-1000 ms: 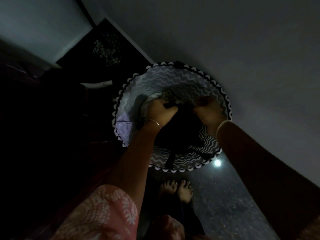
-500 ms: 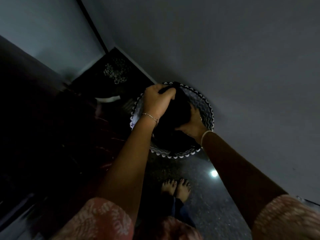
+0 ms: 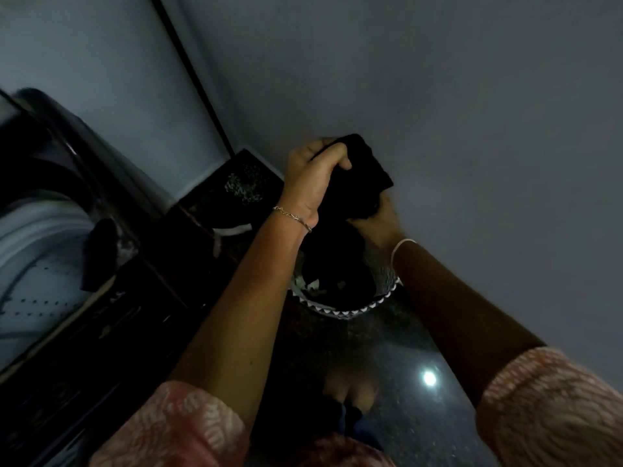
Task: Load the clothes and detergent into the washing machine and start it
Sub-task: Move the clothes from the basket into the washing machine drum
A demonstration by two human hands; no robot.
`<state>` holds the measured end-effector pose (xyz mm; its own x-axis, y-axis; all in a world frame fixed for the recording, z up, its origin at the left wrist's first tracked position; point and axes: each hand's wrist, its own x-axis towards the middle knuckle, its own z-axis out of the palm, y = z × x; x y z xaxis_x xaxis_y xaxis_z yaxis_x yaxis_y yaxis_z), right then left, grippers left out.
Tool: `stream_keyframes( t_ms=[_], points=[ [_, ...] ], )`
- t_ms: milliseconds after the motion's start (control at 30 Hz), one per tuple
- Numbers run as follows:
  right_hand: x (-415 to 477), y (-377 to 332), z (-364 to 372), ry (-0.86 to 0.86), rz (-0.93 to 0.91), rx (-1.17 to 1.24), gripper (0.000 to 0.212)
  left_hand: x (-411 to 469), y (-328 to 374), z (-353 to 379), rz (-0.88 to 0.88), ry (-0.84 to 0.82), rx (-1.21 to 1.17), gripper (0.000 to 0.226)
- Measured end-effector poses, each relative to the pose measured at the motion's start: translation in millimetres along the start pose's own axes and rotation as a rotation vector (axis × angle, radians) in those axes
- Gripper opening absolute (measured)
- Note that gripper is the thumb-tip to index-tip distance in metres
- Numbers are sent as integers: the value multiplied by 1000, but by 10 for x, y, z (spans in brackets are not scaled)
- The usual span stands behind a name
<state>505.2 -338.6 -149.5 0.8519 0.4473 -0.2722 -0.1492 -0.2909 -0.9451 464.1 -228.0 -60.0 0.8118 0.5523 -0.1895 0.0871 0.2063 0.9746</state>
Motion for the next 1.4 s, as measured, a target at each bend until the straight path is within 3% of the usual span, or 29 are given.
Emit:
stream_keyframes(
  t_ms=[167, 333, 433, 533, 600, 667, 733, 867, 900, 1000, 1067, 1167, 1267, 1400],
  points=[
    [-34, -410, -54, 42, -34, 18, 42, -144, 409, -38, -19, -19, -158, 29],
    [-81, -974, -244, 60, -63, -11, 38, -153, 593, -300, 23, -33, -104, 14],
    [-103, -1276, -400, 110, -109, -19, 42, -209, 602, -519, -80, -91, 30, 90],
    [-100, -1550, -466, 156, -137, 42, 37, -337, 548, -602, -158, -129, 116, 104],
    [-96, -1753, -494, 175, -166, 99, 28, -390, 556, -569, -168, -208, 192, 126],
    [-113, -1952, -516, 165, -194, 123, 18, -426, 653, -457, -167, -224, 298, 130],
    [-155, -2138, -535, 165, -223, 132, 13, -428, 785, -345, -135, -194, 352, 125],
    [-210, -2479, -506, 181, -266, 119, 19, -348, 1132, -177, -8, -178, 407, 146],
    [-236, -2567, -489, 183, -276, 127, 19, -318, 1214, -159, 34, -172, 426, 138],
    [-242, -2801, -419, 175, -329, 167, 20, -292, 1442, -74, 207, -128, 444, 85],
    [-263, -2968, -355, 164, -334, 225, 26, -252, 1529, -43, 284, -30, 463, 70],
    [-302, -3190, -258, 152, -320, 333, 27, -118, 1600, -57, 248, 81, 370, 76],
    [-288, -3363, -221, 140, -266, 434, 26, -49, 1699, -118, 267, 78, 279, 65],
    [-199, -3494, -211, 126, -186, 474, 57, -5, 1846, -265, 329, 92, 193, 57]
  ],
)
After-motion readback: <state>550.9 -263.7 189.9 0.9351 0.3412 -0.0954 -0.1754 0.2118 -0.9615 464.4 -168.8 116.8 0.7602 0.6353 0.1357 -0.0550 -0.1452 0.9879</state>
